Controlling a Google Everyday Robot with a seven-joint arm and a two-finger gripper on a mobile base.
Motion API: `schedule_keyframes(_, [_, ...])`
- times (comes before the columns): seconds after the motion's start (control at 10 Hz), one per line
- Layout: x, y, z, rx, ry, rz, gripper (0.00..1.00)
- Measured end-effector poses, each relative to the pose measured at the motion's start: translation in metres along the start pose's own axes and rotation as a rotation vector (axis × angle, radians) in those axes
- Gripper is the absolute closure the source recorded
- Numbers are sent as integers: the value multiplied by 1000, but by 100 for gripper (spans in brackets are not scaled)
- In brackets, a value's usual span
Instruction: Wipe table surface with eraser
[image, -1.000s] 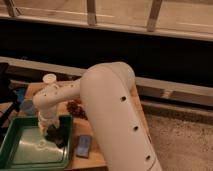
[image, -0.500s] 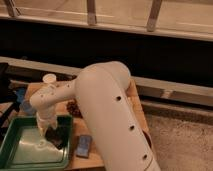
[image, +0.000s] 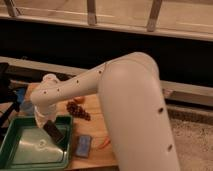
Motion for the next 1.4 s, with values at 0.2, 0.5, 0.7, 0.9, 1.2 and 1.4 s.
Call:
schedule_keyframes(0.2, [-10,-13,-56,32,-104,-3,100])
schedule_keyframes(0.5, [-5,-71,-110,90,-205,48,100])
schedule_keyframes(0.7, [14,-106,-133,117,-251,104,100])
schedule_keyframes(0.9, [15,-108,-135,119,-255,107,100])
schedule_keyframes(1.2, [16,-110,-134,126,-250,119,100])
schedule_keyframes(1.4, [22,-124,-131,146,-247,177,100])
